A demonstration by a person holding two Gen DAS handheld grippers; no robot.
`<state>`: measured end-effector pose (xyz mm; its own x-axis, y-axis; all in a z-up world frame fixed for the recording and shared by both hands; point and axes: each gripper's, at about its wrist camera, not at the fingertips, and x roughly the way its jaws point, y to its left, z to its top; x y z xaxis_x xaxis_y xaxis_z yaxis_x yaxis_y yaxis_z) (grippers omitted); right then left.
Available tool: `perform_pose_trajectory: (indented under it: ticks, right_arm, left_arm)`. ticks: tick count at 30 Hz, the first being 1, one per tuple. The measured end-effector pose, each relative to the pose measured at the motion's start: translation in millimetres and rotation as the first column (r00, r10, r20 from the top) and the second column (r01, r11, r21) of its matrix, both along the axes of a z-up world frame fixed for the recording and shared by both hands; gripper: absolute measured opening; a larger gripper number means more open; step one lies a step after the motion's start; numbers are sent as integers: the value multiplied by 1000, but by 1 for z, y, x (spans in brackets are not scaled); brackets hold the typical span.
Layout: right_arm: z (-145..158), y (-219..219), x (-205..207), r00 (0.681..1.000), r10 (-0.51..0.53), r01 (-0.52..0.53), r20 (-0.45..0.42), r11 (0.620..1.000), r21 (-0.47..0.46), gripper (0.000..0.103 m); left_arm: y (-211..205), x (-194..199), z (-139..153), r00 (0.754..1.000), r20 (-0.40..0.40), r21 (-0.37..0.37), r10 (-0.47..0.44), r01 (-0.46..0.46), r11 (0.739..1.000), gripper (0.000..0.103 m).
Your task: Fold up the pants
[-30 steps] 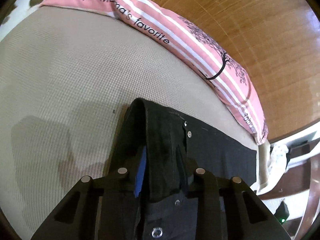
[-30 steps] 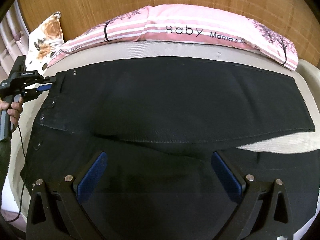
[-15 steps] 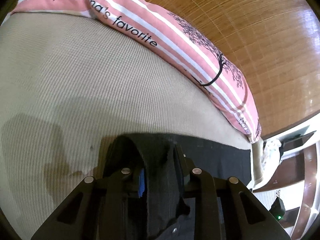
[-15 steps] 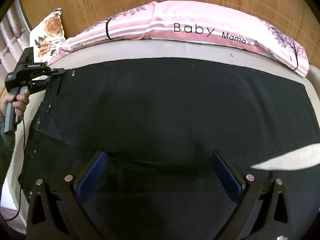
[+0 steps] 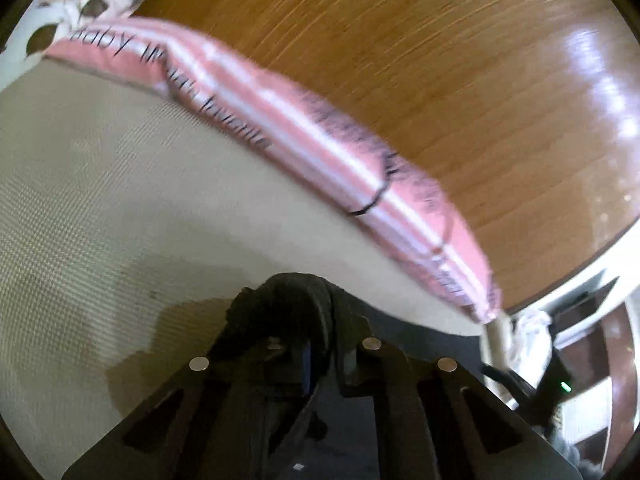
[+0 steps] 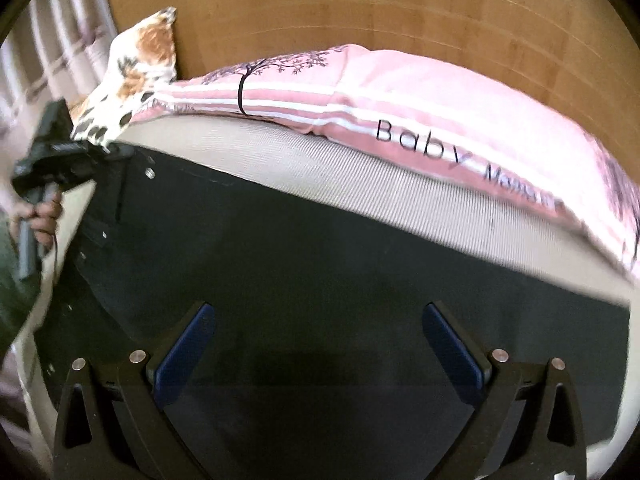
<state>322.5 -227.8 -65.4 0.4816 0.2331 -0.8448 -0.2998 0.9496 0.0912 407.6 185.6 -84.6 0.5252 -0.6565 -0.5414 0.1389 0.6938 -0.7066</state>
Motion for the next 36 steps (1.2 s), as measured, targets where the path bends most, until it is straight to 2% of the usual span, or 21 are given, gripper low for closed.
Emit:
perform_pose_trajectory:
  ticks: [3, 5, 7, 11, 14, 18, 20, 22, 25, 29, 31, 33, 34, 36]
  right_arm:
    - [-4, -12, 27, 990, 130, -129, -49, 991, 19, 103]
    - [-9, -17, 46, 971, 222, -221, -88, 975, 20, 100]
    - [-14, -22, 67, 944, 304, -299, -131, 953, 52, 88]
    - [-19, -33, 108, 912, 377, -362, -164, 925, 116, 86]
    - [-29, -37, 131, 865, 455, -419, -213, 887, 192, 86]
    - [-44, -39, 145, 797, 542, -485, -265, 837, 253, 83]
    - [-52, -39, 149, 772, 569, -501, -282, 819, 281, 77]
    - [-58, -42, 150, 759, 581, -510, -296, 812, 285, 66]
    - [-60, -50, 143, 750, 588, -513, -303, 806, 295, 50]
    - [-60, -57, 135, 756, 582, -512, -300, 811, 282, 38]
    - [-59, -61, 132, 762, 575, -513, -298, 817, 265, 26]
    - [-58, -60, 128, 787, 546, -500, -288, 837, 222, 20]
    - [-56, -61, 125, 800, 532, -492, -278, 846, 205, 12]
    - [-51, -63, 118, 831, 494, -468, -257, 869, 158, 12]
  left_arm:
    - [2, -10, 16, 999, 49, -29, -19, 20, 999, 8]
    - [3, -15, 23, 997, 69, -47, -25, 29, 999, 8]
    - [6, -22, 29, 996, 90, -80, -24, 32, 996, 8]
    - [8, -35, 42, 989, 149, -119, -21, 39, 992, 8]
    - [14, -44, 49, 986, 168, -159, -15, 42, 986, 8]
    - [11, -44, 52, 985, 172, -127, -11, 34, 991, 8]
    - [9, -44, 53, 986, 166, -113, -10, 30, 993, 8]
    - [8, -43, 51, 987, 158, -91, -9, 24, 996, 8]
    - [7, -40, 47, 990, 141, -79, 1, 10, 997, 8]
    - [4, -35, 40, 991, 130, -48, 8, -2, 999, 8]
    - [4, -33, 38, 992, 124, -39, 14, -9, 999, 8]
    - [4, -32, 36, 992, 122, -11, 18, -17, 1000, 8]
    - [2, -31, 36, 992, 123, 16, 23, -25, 1000, 8]
    - [-4, -28, 36, 991, 128, 80, 32, -42, 996, 8]
